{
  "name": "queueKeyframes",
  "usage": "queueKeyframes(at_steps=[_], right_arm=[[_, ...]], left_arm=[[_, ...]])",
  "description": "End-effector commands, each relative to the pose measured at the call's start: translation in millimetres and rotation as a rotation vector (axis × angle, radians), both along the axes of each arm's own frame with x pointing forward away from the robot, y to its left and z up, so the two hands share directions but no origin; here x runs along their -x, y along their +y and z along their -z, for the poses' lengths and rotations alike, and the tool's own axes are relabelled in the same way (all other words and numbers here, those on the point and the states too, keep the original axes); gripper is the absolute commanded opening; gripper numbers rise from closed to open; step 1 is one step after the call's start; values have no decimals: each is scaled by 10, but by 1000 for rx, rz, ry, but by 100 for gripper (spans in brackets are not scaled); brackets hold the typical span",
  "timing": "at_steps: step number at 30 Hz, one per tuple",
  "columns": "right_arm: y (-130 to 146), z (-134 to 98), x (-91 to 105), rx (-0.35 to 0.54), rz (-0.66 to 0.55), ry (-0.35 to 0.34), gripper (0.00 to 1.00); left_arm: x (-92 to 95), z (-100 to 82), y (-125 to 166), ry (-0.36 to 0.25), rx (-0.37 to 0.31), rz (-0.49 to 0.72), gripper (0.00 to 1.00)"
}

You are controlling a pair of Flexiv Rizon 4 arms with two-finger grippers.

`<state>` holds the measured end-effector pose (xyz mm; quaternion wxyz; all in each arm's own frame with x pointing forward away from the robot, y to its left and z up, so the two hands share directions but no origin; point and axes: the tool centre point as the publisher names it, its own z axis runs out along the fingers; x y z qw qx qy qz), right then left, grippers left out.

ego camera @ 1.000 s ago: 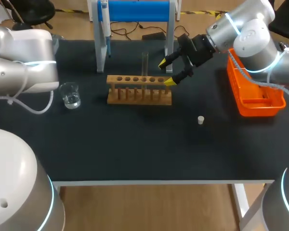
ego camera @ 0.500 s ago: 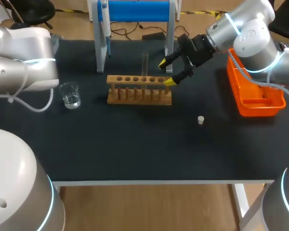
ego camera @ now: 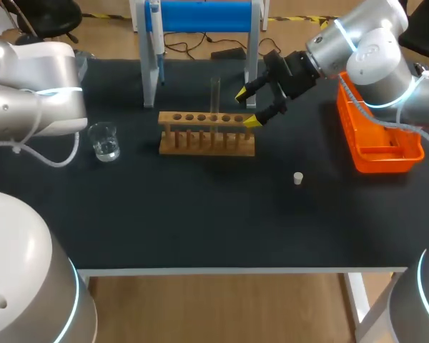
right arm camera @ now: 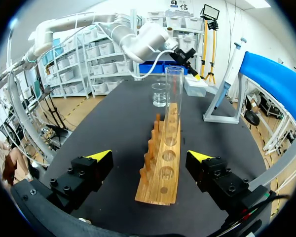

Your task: Invert the test tube, pick up the pipette, mount the tip to pipette, aspirate from beaker and dispense into the tube, eject the tip, return the pipette, and cap with the stopper.

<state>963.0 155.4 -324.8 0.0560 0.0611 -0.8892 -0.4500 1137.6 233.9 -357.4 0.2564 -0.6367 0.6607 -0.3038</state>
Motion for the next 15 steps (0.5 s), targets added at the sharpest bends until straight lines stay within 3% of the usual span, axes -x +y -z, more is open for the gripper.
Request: queueKeyframes(at_steps=[1,15], right_arm=[[-10,-8,3,2,-1,1,100],[-10,-8,3,2,-1,1,100]], left_arm=[[-42,41,5,-1,0,-4,42],[-102,52,18,0,-3,4,40]])
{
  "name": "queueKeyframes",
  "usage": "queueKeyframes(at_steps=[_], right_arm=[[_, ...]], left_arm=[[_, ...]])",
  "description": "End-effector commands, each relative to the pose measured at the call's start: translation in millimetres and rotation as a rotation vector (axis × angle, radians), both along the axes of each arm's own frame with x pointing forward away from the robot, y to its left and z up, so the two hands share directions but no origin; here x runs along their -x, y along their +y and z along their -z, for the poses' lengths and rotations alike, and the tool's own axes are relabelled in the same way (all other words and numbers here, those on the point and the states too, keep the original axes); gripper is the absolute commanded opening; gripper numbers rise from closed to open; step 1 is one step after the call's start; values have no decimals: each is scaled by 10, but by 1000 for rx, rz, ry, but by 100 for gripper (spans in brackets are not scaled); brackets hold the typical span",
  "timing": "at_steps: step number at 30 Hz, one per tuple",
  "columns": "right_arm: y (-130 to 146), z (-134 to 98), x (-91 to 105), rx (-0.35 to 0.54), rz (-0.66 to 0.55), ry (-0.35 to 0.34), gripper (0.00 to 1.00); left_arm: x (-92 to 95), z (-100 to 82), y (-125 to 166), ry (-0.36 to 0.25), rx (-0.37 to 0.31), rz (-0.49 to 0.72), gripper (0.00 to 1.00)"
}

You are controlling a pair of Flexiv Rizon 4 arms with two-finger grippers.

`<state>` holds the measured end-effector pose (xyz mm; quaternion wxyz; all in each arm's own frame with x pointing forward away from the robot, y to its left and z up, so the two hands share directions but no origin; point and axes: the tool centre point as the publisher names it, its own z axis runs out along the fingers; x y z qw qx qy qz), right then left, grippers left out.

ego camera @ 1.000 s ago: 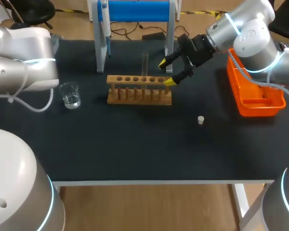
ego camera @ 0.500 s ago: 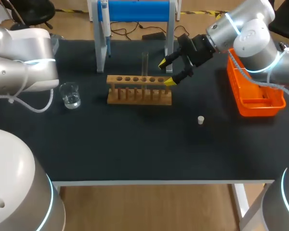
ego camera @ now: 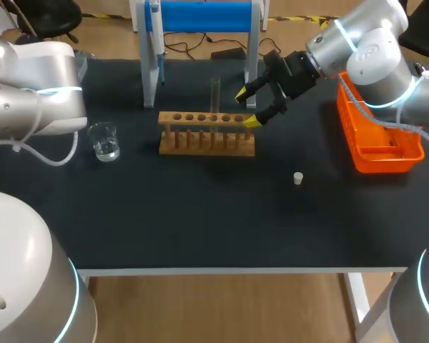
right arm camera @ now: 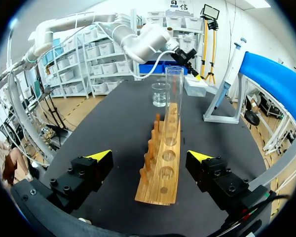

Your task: Invert the test tube, pick up the pipette, mount the tip to pipette, aspirate from beaker and dispense into the tube, eject the tip, return the pipette, and cap with the stopper.

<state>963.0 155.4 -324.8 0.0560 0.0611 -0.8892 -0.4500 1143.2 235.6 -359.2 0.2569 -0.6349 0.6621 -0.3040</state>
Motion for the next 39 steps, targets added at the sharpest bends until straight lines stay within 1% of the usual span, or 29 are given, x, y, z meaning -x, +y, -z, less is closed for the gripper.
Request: queueKeyframes(at_steps=[1,12,26,33,39], right_arm=[[-10,-8,3,2,-1,1,100],[-10,-8,3,2,-1,1,100],[-10,-8,3,2,-1,1,100],[-10,-8,3,2,-1,1,100],[-10,-8,3,2,-1,1,100]], left_arm=[[-49,36,0,2,0,0,39],[-73,45,10,6,0,2,37],[-71,65,16,17,0,-1,27],[-68,69,16,20,-3,-2,25],[-74,77,2,24,-4,6,19]])
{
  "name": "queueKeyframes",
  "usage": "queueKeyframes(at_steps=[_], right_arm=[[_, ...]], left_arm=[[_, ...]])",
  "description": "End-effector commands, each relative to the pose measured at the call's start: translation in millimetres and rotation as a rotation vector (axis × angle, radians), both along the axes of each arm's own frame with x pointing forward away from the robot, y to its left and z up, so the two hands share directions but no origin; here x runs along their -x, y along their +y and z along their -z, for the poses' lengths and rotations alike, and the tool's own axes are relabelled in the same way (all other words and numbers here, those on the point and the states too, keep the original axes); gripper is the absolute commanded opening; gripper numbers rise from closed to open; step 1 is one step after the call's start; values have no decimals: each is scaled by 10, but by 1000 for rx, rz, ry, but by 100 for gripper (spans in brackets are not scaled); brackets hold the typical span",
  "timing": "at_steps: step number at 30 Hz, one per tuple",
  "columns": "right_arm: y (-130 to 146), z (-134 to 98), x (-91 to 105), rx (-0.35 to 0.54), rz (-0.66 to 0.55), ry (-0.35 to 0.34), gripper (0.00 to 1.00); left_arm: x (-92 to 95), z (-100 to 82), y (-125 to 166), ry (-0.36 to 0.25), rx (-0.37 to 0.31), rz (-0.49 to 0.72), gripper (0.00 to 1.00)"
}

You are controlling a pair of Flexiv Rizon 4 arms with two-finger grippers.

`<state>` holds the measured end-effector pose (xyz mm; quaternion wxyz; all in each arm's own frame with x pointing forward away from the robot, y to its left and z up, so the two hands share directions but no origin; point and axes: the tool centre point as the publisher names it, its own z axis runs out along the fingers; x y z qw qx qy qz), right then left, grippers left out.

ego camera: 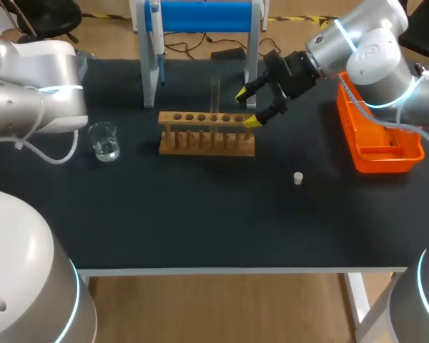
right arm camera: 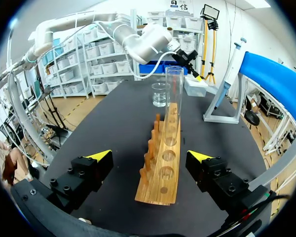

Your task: Invert the test tube, pick up the pipette, mount the tip to pipette, aspirate from beaker and dispense into the tube, eject the tip, return the pipette, and cap with the stopper.

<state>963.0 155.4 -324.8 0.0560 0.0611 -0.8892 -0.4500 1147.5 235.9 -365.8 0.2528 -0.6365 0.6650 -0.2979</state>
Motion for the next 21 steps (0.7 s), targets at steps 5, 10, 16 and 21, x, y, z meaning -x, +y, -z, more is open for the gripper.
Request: queueKeyframes(at_steps=[5,10,16,21], right_arm=[[-10,-8,3,2,-1,1,100],[-10,-8,3,2,-1,1,100],[-10,-8,3,2,-1,1,100],[-10,-8,3,2,-1,1,100]], left_arm=[[-30,13,2,12,-2,3,0],[-29,16,4,16,-1,1,0],[-26,13,5,13,1,-1,0],[-25,-59,-13,1,-10,2,0]])
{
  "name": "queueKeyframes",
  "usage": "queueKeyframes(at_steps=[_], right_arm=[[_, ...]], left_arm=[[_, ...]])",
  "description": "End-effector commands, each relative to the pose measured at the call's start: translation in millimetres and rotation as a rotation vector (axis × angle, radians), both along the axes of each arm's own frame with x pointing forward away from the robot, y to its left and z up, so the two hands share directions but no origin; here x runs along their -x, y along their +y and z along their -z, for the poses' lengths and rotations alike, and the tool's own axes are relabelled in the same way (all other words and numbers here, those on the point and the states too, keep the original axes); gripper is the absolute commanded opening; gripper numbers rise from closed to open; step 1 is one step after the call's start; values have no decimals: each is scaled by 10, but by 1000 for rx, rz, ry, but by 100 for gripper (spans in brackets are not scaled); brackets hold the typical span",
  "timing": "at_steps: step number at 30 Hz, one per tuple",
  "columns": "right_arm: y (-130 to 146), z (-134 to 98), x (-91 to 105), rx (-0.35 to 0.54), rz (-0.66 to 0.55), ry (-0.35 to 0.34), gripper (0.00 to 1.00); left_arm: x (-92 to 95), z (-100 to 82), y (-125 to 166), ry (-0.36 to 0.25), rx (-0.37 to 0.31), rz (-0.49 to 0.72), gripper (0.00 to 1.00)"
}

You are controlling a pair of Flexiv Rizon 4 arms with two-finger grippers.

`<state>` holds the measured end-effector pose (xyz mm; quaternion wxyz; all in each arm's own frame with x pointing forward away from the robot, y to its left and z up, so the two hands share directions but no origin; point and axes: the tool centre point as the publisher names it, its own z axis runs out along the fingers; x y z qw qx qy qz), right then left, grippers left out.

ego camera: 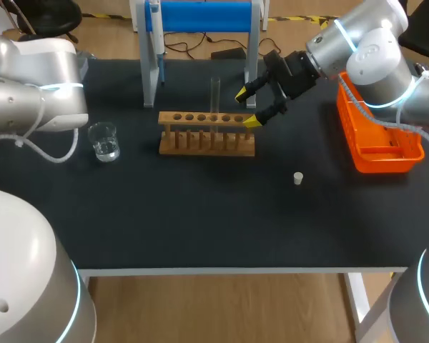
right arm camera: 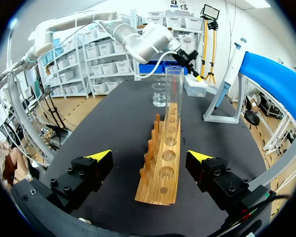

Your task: Invert the test tube, pick up the pipette, mount the tip to pipette, aspirate from beaker and dispense into the tube, eject the tip, return the pipette, and cap with the stopper.

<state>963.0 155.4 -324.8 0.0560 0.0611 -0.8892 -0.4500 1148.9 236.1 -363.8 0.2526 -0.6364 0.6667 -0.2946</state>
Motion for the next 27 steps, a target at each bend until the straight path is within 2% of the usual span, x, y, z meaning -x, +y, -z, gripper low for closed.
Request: queueKeyframes(at_steps=[1,14,27], right_arm=[[-10,-8,3,2,-1,1,100],[-10,-8,3,2,-1,1,100],[-10,-8,3,2,-1,1,100]], left_arm=[[-10,-54,-19,-6,-11,2,0],[18,-257,-36,-31,-51,-1,0],[85,-539,-63,-97,-83,-10,0]])
